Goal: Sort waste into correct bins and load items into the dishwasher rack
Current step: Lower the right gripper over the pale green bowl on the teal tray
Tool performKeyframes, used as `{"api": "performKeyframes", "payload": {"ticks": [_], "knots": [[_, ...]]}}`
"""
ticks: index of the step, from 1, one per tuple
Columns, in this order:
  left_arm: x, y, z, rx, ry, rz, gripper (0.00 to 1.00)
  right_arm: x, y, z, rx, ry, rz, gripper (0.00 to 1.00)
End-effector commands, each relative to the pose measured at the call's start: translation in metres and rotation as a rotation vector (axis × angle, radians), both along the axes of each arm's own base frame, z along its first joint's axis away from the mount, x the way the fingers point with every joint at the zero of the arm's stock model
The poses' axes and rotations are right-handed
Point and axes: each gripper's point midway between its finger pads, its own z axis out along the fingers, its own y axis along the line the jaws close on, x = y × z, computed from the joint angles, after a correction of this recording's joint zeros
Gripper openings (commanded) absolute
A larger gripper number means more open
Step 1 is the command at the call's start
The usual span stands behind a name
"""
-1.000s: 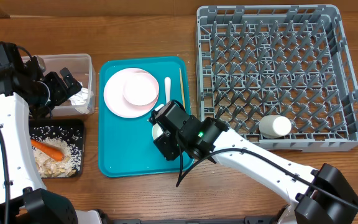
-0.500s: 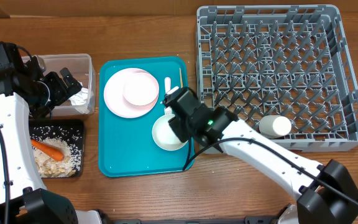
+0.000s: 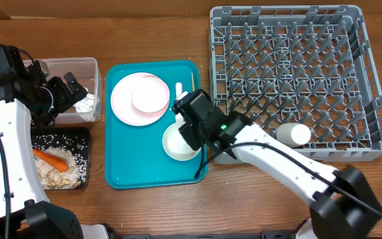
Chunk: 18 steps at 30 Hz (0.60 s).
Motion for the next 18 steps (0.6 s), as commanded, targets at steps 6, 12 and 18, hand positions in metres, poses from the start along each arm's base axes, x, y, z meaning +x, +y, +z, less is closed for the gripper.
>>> {"api": "performKeyframes", "payload": {"ticks": [6, 12, 18], "knots": [[0.000, 0.000, 0.013, 0.007, -0.036, 0.007, 1.00, 0.012, 0.006, -0.023, -0.036, 0.007, -0.003, 0.47], [0.000, 0.000, 0.013, 0.007, -0.036, 0.007, 1.00, 0.019, 0.008, -0.020, -0.027, -0.026, -0.012, 0.47], [0.000, 0.000, 0.013, 0.007, -0.036, 0.007, 1.00, 0.017, 0.004, -0.026, -0.042, -0.023, -0.017, 0.47]]}}
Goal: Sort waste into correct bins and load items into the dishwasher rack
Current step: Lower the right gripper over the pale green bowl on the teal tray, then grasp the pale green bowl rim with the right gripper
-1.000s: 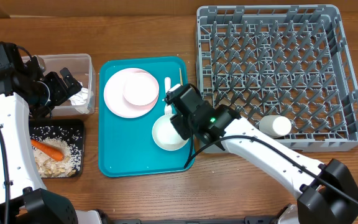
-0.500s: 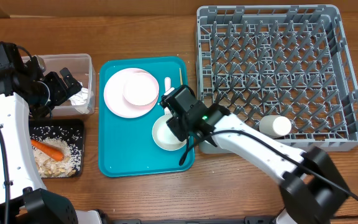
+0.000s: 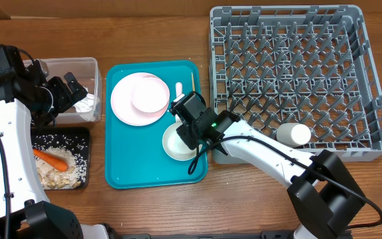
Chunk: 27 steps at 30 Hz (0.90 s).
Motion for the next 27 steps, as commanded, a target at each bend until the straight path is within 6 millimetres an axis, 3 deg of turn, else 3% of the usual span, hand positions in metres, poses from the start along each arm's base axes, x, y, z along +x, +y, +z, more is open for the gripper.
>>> {"api": "performKeyframes", "payload": {"ticks": [1, 27], "knots": [[0.000, 0.000, 0.013, 0.007, -0.036, 0.007, 1.00, 0.007, -0.002, 0.004, -0.006, -0.035, -0.009, 0.47], [0.000, 0.000, 0.013, 0.007, -0.036, 0.007, 1.00, -0.003, -0.018, -0.010, -0.076, 0.009, -0.025, 0.46]]}}
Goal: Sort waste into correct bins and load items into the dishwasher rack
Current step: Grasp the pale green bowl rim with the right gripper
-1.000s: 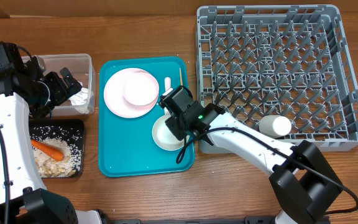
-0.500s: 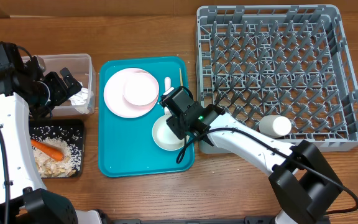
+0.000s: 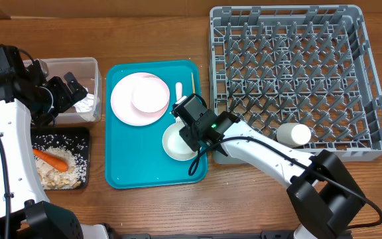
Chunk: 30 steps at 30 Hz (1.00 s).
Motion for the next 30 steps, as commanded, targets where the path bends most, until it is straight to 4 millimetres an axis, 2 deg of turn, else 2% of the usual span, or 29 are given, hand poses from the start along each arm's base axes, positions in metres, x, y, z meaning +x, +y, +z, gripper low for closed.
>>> {"api": "performKeyframes", "payload": {"ticks": [1, 7, 23, 30], "knots": [[0.000, 0.000, 0.013, 0.007, -0.036, 0.007, 1.00, -0.002, -0.006, -0.004, -0.020, 0.012, -0.009, 0.46], [0.000, 0.000, 0.013, 0.007, -0.036, 0.007, 1.00, -0.014, -0.003, -0.007, 0.004, 0.073, 0.013, 0.45], [0.000, 0.000, 0.013, 0.007, -0.036, 0.007, 1.00, -0.004, 0.002, -0.004, 0.020, 0.033, 0.007, 0.41], [0.000, 0.000, 0.013, 0.007, -0.036, 0.007, 1.00, -0.001, 0.002, -0.018, -0.002, 0.038, 0.001, 0.42]]}}
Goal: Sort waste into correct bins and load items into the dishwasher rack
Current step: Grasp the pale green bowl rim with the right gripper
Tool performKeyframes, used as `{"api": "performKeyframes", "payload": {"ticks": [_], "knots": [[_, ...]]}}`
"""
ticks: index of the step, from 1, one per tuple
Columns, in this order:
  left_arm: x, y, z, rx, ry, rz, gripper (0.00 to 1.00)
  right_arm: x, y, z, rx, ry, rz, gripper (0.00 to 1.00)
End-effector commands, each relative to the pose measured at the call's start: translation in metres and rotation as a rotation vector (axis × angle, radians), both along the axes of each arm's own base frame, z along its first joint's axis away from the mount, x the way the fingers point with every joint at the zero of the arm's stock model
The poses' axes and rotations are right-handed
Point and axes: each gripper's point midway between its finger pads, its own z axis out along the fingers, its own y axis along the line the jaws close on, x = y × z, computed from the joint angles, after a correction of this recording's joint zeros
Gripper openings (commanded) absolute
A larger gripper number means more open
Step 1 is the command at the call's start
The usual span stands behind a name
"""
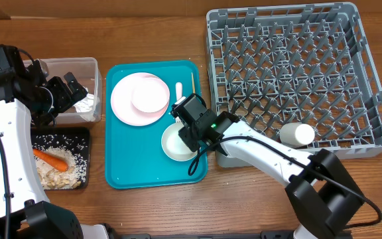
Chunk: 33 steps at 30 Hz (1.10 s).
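Observation:
A white bowl [175,145] sits on the teal tray [128,169], at its right side. My right gripper [186,135] is down at the bowl's upper right rim, but the wrist body covers its fingers. Stacked pink plates [140,98] lie at the tray's top, with a white utensil [178,88] and a thin stick [192,82] beside them. The grey dishwasher rack [290,66] holds a white cup [296,135] lying near its front edge. My left gripper [70,93] hovers open over the clear bin [78,69], next to crumpled white paper [87,103].
A black container [78,136] with rice and a carrot stands below the clear bin at the left. The right arm stretches along the rack's front left corner. Bare wood runs along the table's front edge.
The dishwasher rack has shifted slightly and now sits a little skewed, and the cup in it lies a bit further right. Both grippers are where they were.
My right gripper first stood just right of the bowl, over the tray's edge. It then moved a little left onto the bowl's rim and has stayed there. The left gripper has held still over the clear bin throughout. Lately the rack shifted.

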Motion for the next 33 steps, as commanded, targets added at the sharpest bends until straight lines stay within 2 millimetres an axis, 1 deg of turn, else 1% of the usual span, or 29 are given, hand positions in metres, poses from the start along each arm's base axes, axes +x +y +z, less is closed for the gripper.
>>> {"api": "performKeyframes", "payload": {"ticks": [1, 7, 9, 12, 25, 33], "knots": [[0.0003, 0.0003, 0.0133, 0.007, -0.036, 0.007, 1.00, 0.0009, -0.0043, -0.0133, -0.026, 0.015, -0.011, 0.42], [0.0003, 0.0003, 0.0133, 0.007, -0.036, 0.007, 1.00, 0.0030, -0.0029, -0.0122, -0.018, 0.007, -0.012, 0.41], [0.0003, 0.0003, 0.0133, 0.007, -0.036, 0.007, 1.00, 0.0032, -0.0028, -0.0121, -0.018, 0.006, -0.012, 0.38], [0.0003, 0.0003, 0.0133, 0.007, -0.036, 0.007, 1.00, 0.0033, -0.0036, -0.0123, -0.019, 0.008, -0.014, 0.31], [0.0003, 0.0003, 0.0133, 0.007, -0.036, 0.007, 1.00, -0.0005, -0.0071, -0.0150, -0.035, 0.025, -0.014, 0.32], [0.0003, 0.0003, 0.0133, 0.007, -0.036, 0.007, 1.00, -0.0053, -0.0108, -0.0174, -0.051, 0.047, -0.012, 0.31]]}}
